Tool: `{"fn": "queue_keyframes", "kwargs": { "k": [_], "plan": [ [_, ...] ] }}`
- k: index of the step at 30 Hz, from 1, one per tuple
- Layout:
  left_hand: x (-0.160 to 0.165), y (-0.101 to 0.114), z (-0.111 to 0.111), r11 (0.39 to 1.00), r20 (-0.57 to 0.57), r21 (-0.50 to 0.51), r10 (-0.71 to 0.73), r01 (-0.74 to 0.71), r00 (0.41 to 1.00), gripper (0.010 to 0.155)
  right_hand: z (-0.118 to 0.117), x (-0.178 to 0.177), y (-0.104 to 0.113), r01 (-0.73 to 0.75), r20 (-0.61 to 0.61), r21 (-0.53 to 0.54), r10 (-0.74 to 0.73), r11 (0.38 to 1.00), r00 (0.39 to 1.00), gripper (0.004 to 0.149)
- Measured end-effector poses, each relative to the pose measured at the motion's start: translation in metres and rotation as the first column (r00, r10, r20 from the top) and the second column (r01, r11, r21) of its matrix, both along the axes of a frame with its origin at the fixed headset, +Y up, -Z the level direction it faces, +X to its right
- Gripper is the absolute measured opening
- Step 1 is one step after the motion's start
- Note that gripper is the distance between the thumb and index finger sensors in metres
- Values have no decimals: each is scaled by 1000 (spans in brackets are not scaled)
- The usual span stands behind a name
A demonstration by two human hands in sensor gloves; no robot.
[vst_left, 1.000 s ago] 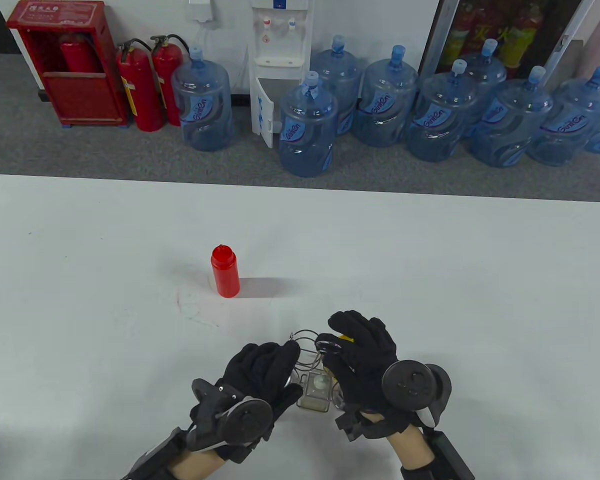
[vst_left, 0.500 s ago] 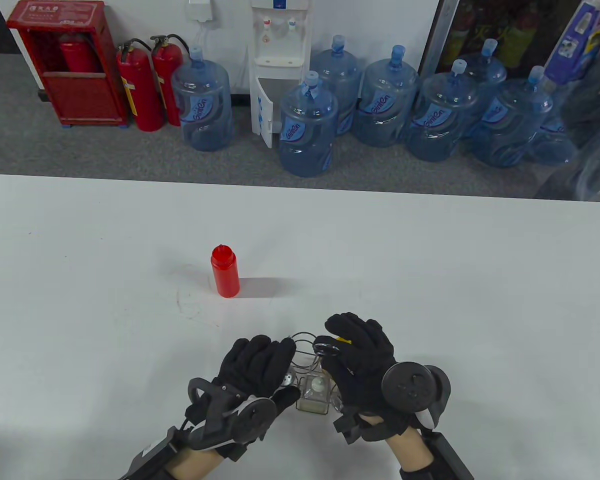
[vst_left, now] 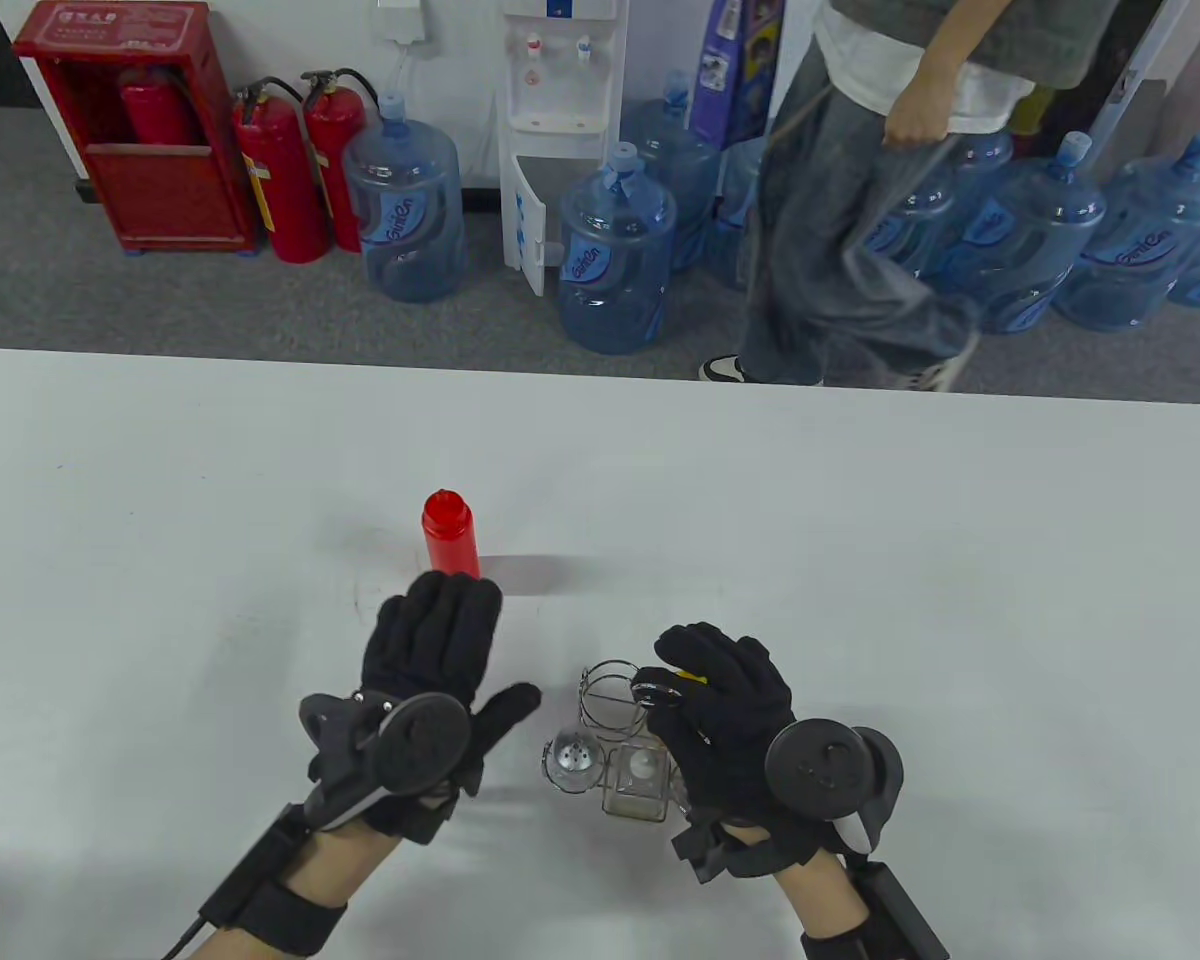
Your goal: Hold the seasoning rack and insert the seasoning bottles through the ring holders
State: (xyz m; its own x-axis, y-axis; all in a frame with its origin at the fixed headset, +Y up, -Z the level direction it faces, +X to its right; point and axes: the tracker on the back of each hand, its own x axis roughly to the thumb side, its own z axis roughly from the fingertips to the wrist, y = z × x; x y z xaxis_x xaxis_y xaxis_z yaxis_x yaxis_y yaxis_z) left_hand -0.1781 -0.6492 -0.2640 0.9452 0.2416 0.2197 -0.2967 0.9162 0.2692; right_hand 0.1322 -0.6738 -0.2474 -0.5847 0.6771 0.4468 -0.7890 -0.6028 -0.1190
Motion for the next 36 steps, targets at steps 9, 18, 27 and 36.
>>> {"fn": "queue_keyframes", "kwargs": {
  "k": [9, 18, 27, 36],
  "plan": [
    [-55, -8, -98, 888, -287, -328, 233, -324, 929, 93, 0, 0, 0, 9, -18, -4, -9, 1000, 1000, 44],
    [-38, -50, -146, 801, -345, -452, 250, -393, 905, 93, 2, -3, -1, 13, -45, 0, -13, 1000, 999, 44],
    [-21, -38, -135, 776, -219, -359, 470, -518, 855, 74, 4, -6, -1, 8, -63, -4, -8, 1000, 998, 44],
    [36, 46, -40, 809, 267, -352, 569, -471, 778, 74, 6, -7, 0, 6, -61, 5, -6, 1000, 998, 44]
  ]
}}
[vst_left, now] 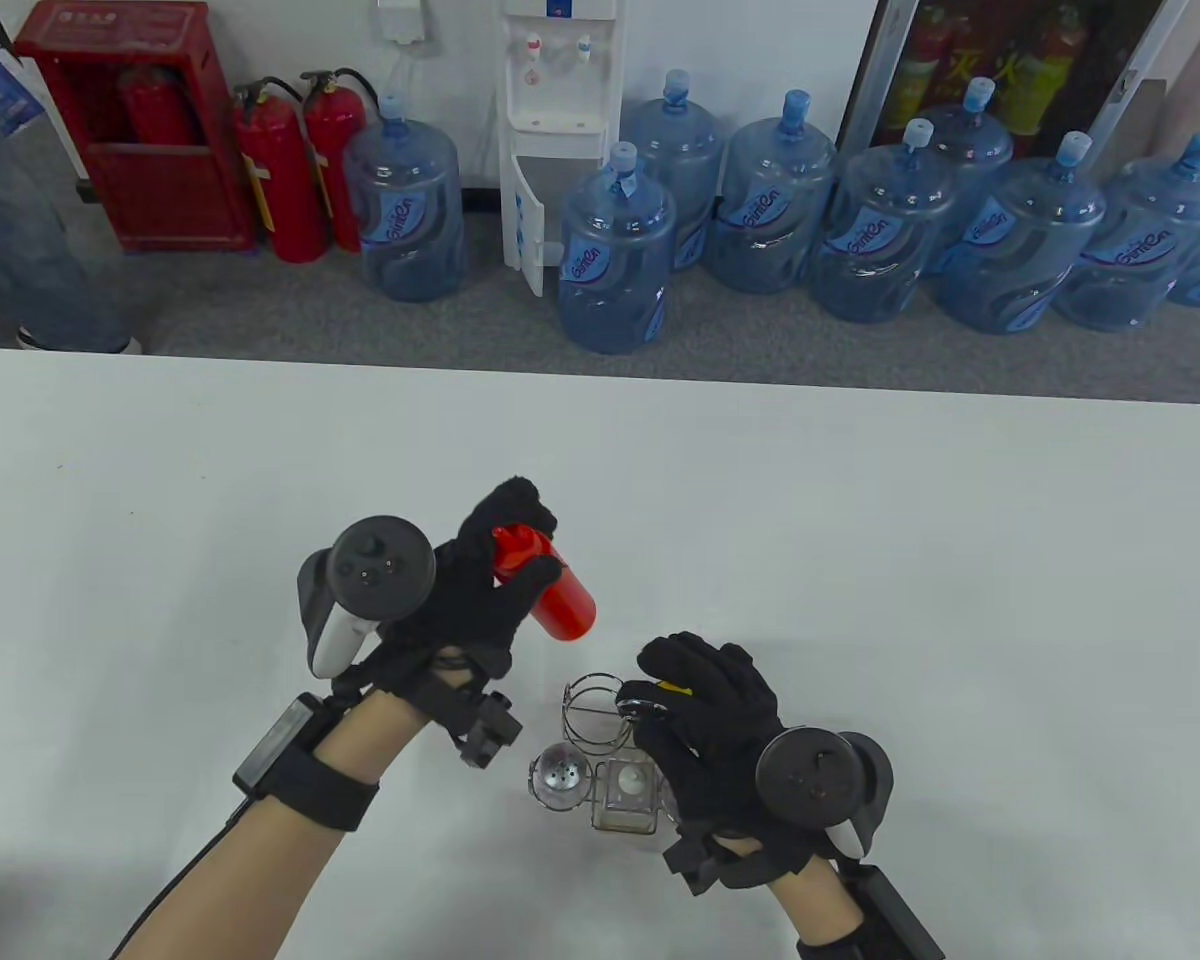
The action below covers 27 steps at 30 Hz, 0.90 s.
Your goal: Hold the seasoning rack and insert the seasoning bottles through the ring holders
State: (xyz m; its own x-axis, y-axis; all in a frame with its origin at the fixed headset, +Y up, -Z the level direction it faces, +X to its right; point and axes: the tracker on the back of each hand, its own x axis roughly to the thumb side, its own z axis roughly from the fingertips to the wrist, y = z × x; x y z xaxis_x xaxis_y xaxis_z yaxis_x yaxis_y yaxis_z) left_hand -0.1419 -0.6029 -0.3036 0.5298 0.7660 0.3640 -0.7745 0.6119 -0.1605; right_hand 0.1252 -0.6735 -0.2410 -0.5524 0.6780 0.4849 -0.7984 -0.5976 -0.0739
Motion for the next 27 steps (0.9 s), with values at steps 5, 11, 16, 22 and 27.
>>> {"fn": "queue_keyframes", "kwargs": {
  "k": [5, 11, 16, 22, 27],
  "plan": [
    [27, -15, 27, 998, 96, 24, -63, 61, 993, 75, 0, 0, 0, 7, 4, 4, -7, 1000, 1000, 44],
    [41, -36, 38, 953, 151, 129, -294, 276, 944, 75, 1, -1, 1, 9, -2, 4, -9, 1000, 1000, 44],
    [41, -59, 32, 924, 272, 11, -370, 382, 888, 71, 0, 2, 2, 43, -8, -17, -43, 999, 999, 44],
    [32, -64, 39, 903, 206, 56, -428, 426, 880, 72, 0, -2, -1, 9, -12, -18, -9, 1000, 1000, 45],
    [1, -54, 60, 805, -8, 195, -570, 561, 821, 81, 1, 0, 1, 24, -11, -13, -24, 1000, 1000, 44]
  ]
}}
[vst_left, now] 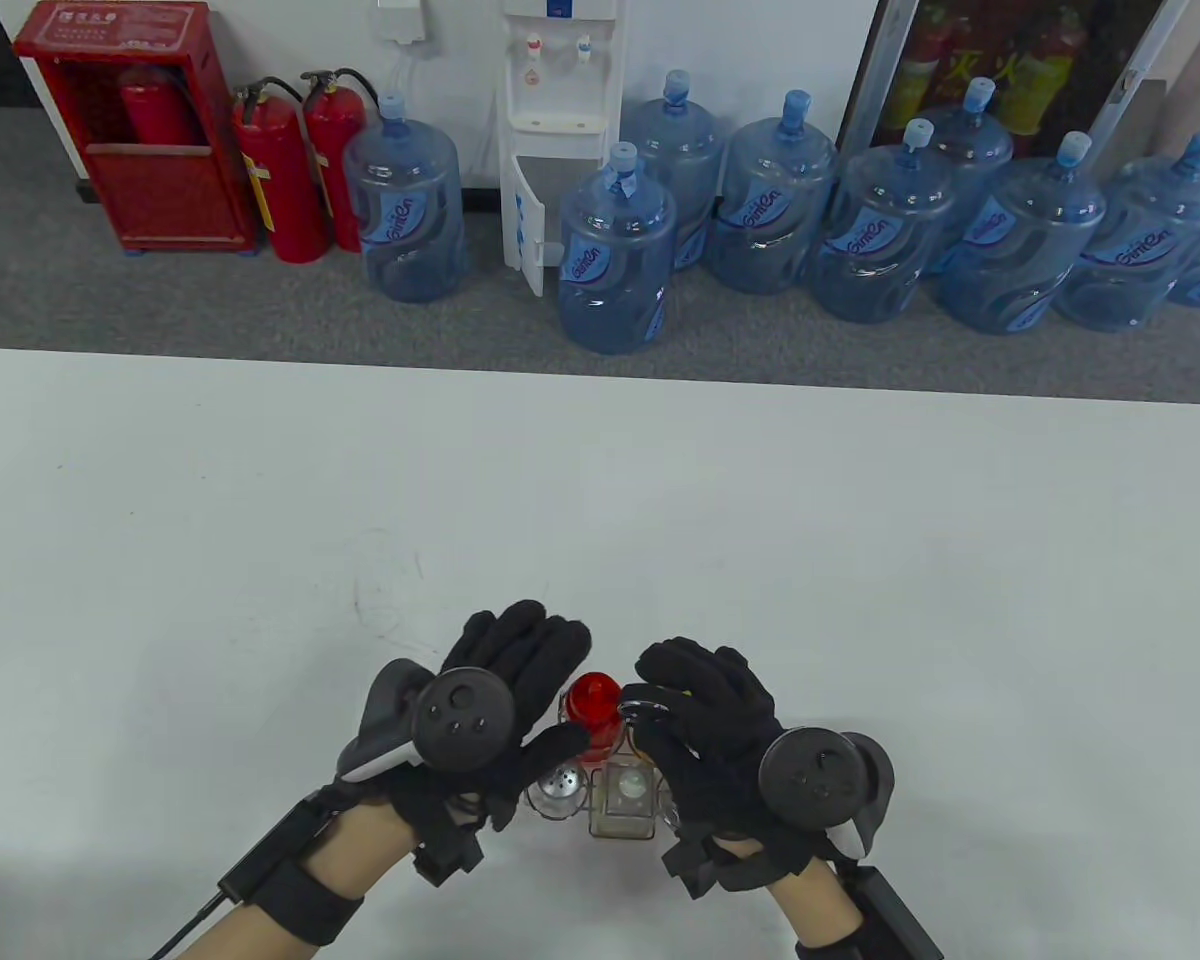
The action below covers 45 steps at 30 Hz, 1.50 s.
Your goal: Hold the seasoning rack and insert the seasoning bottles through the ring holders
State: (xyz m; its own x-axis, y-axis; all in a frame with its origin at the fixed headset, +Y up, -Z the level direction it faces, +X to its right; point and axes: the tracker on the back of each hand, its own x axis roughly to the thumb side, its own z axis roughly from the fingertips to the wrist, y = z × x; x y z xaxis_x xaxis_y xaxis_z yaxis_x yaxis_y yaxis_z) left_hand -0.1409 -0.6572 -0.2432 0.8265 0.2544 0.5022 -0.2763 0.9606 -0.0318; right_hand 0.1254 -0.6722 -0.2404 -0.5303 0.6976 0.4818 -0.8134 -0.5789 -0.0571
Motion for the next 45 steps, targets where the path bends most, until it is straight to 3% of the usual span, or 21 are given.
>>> {"fn": "queue_keyframes", "kwargs": {
  "k": [2, 8, 11, 13, 19, 25, 30, 36, 45],
  "plan": [
    [-13, -2, 8, 995, -24, 47, -84, 85, 996, 82, 0, 0, 0, 0, 1, 2, 0, 1000, 1000, 44],
    [-44, -44, 24, 974, -27, -60, -218, 217, 975, 87, -2, -2, -4, -10, -8, -10, 10, 1000, 1000, 44],
    [-51, -62, 24, 976, -14, -83, -202, 200, 979, 89, -2, -4, -7, -10, -11, -21, 10, 1000, 1000, 44],
    [-51, -66, 25, 969, 19, -138, -207, 207, 978, 89, -1, -5, -8, 4, -22, -40, -5, 999, 1000, 44],
    [-57, -62, 25, 976, 2, -114, -189, 188, 982, 89, -13, -15, -1, 9, -51, -111, -15, 994, 999, 44],
    [-64, -60, 23, 978, -27, -104, -186, 182, 982, 88, -53, -30, 19, -13, -42, -124, 7, 992, 999, 44],
    [-68, -63, 19, 976, -33, -128, -183, 177, 983, 88, -109, -40, 23, -10, -23, -186, 5, 983, 1000, 44],
    [-71, -65, 17, 973, -29, -145, -185, 179, 982, 88, -164, -45, 11, -8, -1, -242, 8, 970, 1000, 45],
    [-73, -67, 13, 968, -29, -171, -189, 182, 981, 87, -199, -49, -15, -1, -17, -298, -4, 955, 1000, 45]
  ]
}}
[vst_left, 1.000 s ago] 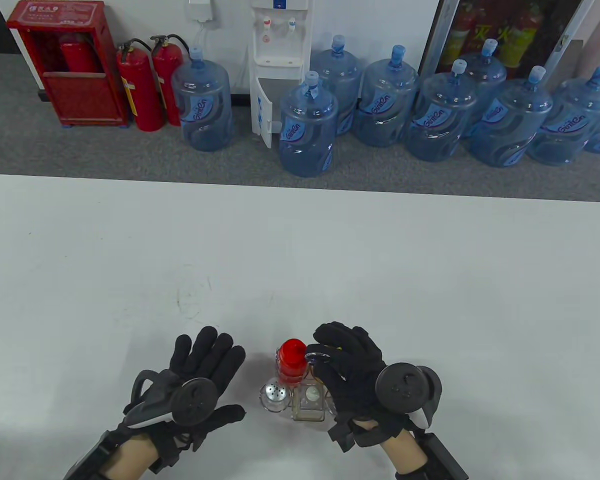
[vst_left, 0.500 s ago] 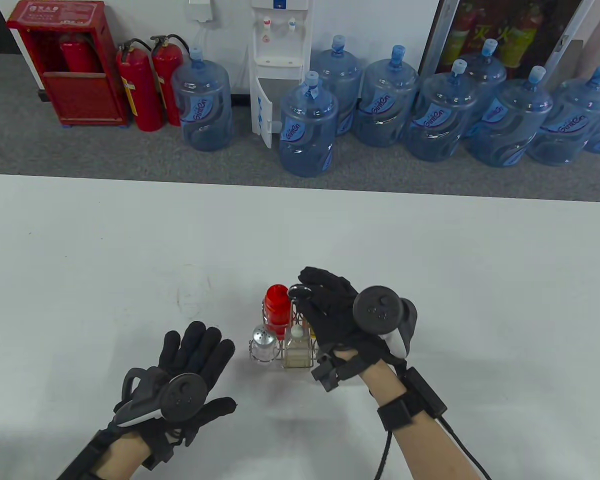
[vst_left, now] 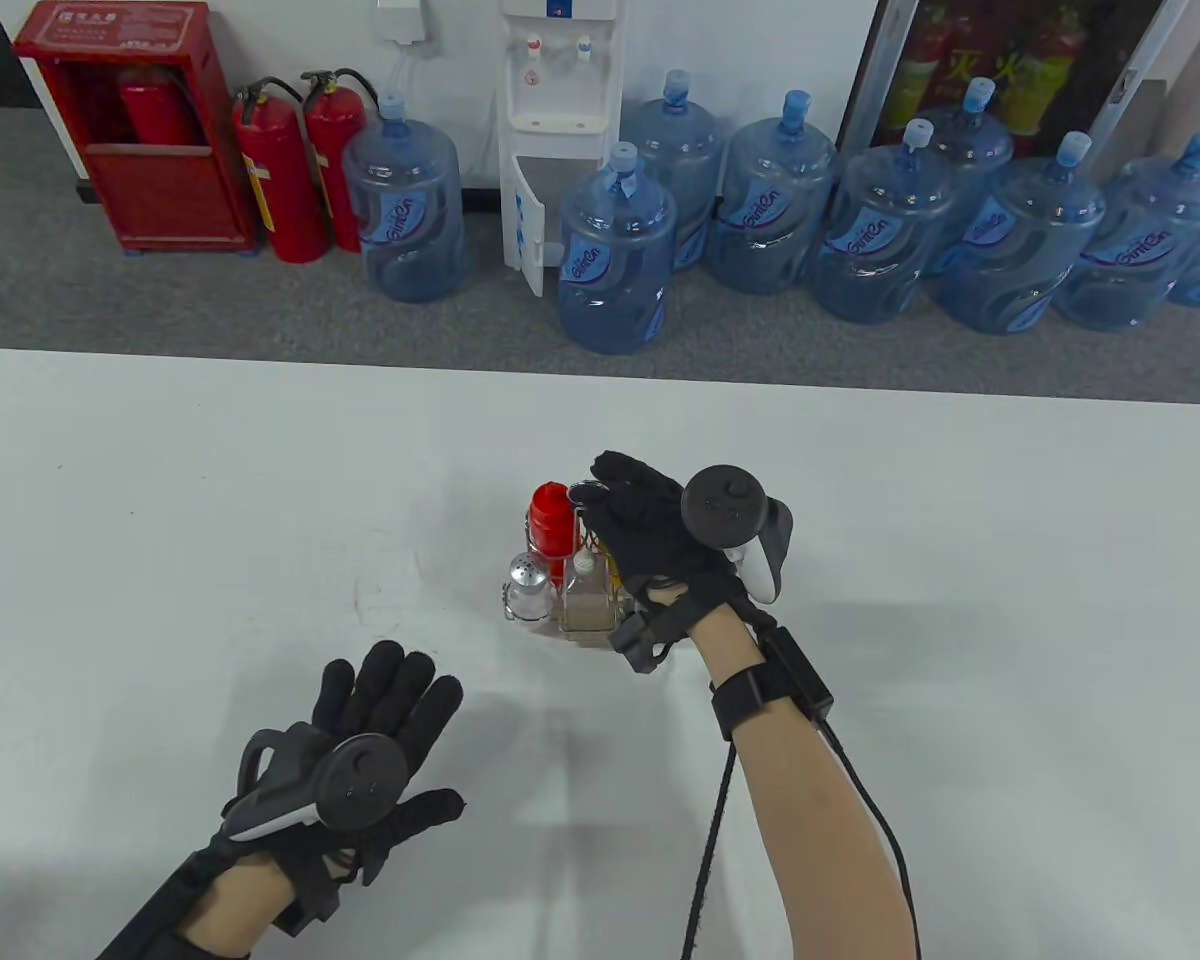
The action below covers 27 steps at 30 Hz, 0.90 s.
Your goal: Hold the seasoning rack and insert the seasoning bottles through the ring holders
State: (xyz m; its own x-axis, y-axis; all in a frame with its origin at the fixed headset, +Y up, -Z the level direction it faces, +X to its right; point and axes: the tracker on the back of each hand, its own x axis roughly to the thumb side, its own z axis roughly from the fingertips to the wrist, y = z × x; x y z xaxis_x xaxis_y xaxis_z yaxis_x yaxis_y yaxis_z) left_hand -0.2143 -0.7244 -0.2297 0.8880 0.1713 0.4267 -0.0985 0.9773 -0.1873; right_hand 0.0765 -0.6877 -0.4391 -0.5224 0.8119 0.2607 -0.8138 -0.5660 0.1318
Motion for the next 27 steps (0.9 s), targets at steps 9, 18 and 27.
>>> {"fn": "queue_keyframes", "kwargs": {
  "k": [9, 18, 27],
  "plan": [
    [0, 0, 0, 1000, -4, -18, -2, 2, 1000, 87, 5, 13, 9, 41, -23, -12, -41, 999, 999, 61],
    [3, 4, 2, 1000, 1, 10, 0, 0, 1000, 87, 94, 45, 38, -264, 53, 284, 260, 922, 964, 71],
    [11, 9, 8, 999, 21, 52, -5, 4, 1000, 87, 189, 51, 5, -425, -3, 370, 459, 826, 888, 76]
  ]
}}
